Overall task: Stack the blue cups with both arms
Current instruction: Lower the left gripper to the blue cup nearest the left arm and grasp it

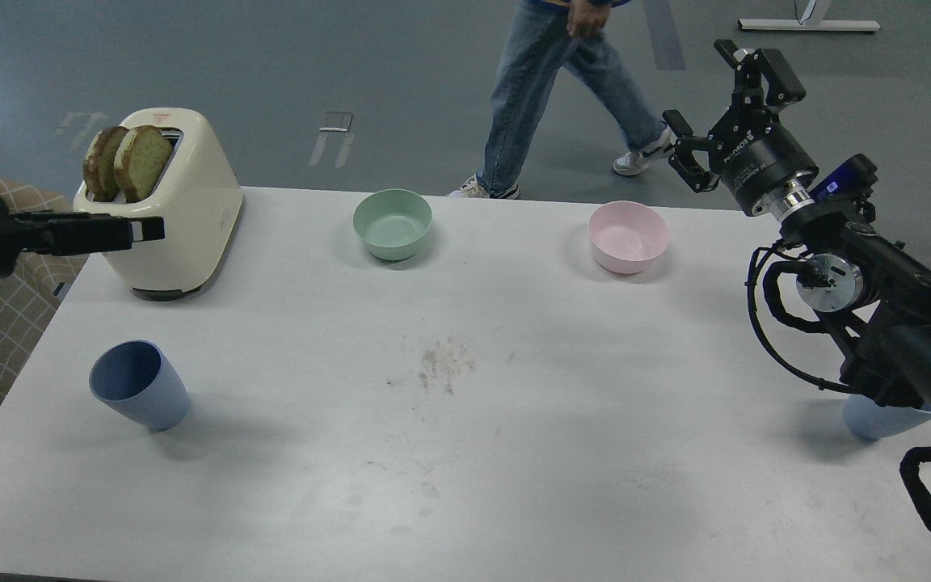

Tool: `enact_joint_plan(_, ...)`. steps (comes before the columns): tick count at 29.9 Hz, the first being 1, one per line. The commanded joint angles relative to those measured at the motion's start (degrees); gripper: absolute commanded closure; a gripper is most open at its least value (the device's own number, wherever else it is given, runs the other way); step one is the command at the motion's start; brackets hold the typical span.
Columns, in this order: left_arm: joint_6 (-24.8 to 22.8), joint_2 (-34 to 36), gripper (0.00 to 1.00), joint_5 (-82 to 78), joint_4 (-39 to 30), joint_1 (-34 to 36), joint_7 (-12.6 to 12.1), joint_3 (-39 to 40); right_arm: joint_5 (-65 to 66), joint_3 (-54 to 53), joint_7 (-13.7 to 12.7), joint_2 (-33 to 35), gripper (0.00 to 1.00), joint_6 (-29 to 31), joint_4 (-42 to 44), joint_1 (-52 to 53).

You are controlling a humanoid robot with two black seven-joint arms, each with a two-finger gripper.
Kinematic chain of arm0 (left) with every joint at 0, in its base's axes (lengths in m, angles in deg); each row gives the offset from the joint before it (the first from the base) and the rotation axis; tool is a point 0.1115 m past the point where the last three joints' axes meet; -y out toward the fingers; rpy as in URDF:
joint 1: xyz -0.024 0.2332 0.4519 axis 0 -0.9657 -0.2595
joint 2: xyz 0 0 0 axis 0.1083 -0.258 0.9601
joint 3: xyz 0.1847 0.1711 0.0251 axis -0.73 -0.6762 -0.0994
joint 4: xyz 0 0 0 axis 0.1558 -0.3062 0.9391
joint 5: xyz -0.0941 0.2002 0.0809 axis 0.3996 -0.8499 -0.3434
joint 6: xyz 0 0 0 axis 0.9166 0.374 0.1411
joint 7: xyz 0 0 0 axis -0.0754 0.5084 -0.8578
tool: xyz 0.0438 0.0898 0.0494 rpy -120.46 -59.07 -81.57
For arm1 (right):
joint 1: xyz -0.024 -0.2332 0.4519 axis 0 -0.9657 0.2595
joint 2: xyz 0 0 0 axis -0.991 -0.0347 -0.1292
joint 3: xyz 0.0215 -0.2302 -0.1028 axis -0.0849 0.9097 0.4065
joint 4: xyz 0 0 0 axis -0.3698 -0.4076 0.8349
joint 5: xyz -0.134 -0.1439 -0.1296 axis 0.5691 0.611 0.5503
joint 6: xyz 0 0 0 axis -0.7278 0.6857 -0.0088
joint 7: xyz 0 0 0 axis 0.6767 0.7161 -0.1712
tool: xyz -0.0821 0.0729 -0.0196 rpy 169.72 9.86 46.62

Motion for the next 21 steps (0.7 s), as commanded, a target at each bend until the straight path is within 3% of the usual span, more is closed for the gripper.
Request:
enact_joint_plan(1, 3.00, 5.33, 0.01, -2.34, -0.09, -0.25, -0.02, -6.34, 0.09, 0.01, 0.00, 0.09, 0.00, 0.00, -0.44, -0.13)
enact_joint_plan(5, 6.44, 5.43, 0.01, -2.52, 0.17, -0.25, -0.02, -11.71, 0.09, 0.01, 0.00, -0.08, 0.00, 0.00, -0.53, -0.22)
enact_joint_plan(10, 7.24, 3.68, 0.01, -2.52, 0.70, -0.51, -0.02, -15.49, 0.09, 0.18, 0.00, 0.09, 0.00, 0.00, -0.71, -0.48)
enact_joint_plan(21, 7.86, -2.21, 0.01, -2.43, 3.51, -0.60, -0.02, -15.76, 0.18, 0.27, 0.00, 1.41, 0.00, 0.00, -1.76, -0.65)
